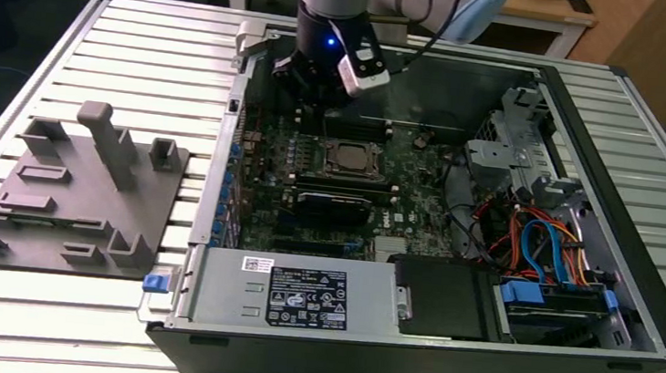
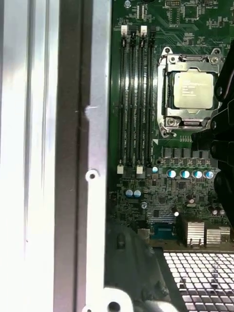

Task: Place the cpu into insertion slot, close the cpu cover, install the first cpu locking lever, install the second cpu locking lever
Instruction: 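Install the first cpu locking lever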

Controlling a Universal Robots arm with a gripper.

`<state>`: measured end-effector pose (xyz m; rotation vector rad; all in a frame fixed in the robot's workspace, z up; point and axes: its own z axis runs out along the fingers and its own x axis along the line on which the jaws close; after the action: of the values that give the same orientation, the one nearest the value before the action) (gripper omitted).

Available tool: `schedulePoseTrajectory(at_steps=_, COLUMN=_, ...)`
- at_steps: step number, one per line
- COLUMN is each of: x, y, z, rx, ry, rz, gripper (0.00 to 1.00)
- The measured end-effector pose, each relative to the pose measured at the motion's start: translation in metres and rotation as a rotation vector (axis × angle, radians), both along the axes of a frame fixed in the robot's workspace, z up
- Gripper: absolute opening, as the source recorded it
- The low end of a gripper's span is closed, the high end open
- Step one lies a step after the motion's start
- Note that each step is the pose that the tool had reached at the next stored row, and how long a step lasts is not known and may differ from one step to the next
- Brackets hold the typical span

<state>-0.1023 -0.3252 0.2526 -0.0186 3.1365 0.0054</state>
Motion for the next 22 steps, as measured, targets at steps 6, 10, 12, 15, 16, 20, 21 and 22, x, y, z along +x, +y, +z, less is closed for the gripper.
schedulePoseTrajectory(at_steps=6, x=-0.0032, y=0.0037, z=0.0026, rx=0.0003, ry=-0.0001, rz=0.0, gripper=0.1)
schedulePoseTrajectory(at_steps=10, x=-0.0045, y=0.0067, z=0.0042, rx=0.0004, ry=-0.0003, rz=0.0, gripper=0.1)
schedulePoseTrajectory(at_steps=12, x=-0.0047, y=0.0087, z=0.0042, rx=0.0003, ry=-0.0002, rz=0.0, gripper=0.1)
schedulePoseTrajectory(at_steps=15, x=-0.0048, y=0.014, z=0.0042, rx=0.0003, ry=-0.0002, rz=0.0, gripper=0.1)
schedulePoseTrajectory(at_steps=16, x=-0.0047, y=0.0163, z=0.0042, rx=0.0003, ry=-0.0003, rz=0.0, gripper=0.1)
schedulePoseTrajectory(at_steps=20, x=-0.0048, y=0.0203, z=0.0042, rx=0.0002, ry=-0.0011, rz=0.0, gripper=0.1)
schedulePoseTrajectory(at_steps=21, x=-0.0048, y=0.0203, z=0.0042, rx=0.0002, ry=-0.0011, rz=0.001, gripper=0.1)
schedulePoseTrajectory(at_steps=22, x=-0.0048, y=0.0204, z=0.0041, rx=0.0003, ry=-0.0012, rz=0.001, gripper=0.1)
